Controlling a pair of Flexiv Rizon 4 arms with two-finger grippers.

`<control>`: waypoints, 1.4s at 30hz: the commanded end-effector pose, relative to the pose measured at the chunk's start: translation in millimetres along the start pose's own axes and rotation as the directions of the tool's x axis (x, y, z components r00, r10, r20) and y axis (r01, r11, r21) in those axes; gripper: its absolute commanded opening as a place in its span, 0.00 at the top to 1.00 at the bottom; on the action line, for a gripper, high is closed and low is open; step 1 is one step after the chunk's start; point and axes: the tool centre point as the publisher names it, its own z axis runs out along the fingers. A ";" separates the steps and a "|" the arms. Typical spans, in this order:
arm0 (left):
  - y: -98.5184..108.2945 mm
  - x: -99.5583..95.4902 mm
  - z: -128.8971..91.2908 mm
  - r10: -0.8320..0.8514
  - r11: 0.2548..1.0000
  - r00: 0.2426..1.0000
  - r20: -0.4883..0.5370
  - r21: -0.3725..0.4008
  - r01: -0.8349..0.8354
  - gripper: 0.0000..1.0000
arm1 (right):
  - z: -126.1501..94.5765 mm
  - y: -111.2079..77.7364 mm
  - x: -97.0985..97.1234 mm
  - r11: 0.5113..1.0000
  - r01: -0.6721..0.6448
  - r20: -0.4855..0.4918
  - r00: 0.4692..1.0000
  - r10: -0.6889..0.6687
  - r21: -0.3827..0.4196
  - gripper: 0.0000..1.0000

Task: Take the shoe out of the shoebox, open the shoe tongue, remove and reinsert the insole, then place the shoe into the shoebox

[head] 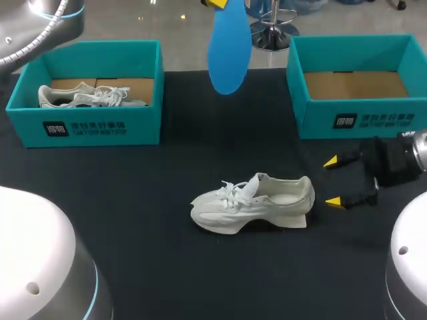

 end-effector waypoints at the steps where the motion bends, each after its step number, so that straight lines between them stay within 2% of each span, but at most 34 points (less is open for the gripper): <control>1: 1.1 0.1 0.7 0.001 1.000 1.000 0.000 0.003 -0.001 1.00 | -7.6 14.2 0.4 0.910 0.022 -0.030 0.999 -0.010 0.414 0.00; 8: 1.1 0.1 0.7 0.001 1.000 1.000 0.000 0.003 -0.001 1.00 | -19.6 21.5 0.1 0.844 0.104 -0.107 0.993 -0.055 0.527 0.00; 14: 1.1 0.1 0.7 0.001 1.000 1.000 0.000 0.003 -0.001 1.00 | -26.1 24.1 1.3 0.841 0.113 -0.112 0.992 -0.063 0.529 0.00; 33: 1.1 0.1 0.7 0.001 1.000 1.000 0.000 0.003 -0.001 1.00 | -25.9 27.1 5.5 0.822 0.116 -0.135 0.990 -0.048 0.557 0.00; 42: 9.7 16.4 10.0 0.030 1.000 0.999 0.031 -0.008 -0.030 1.00 | -25.9 27.1 5.5 0.822 0.116 -0.135 0.990 -0.048 0.557 0.00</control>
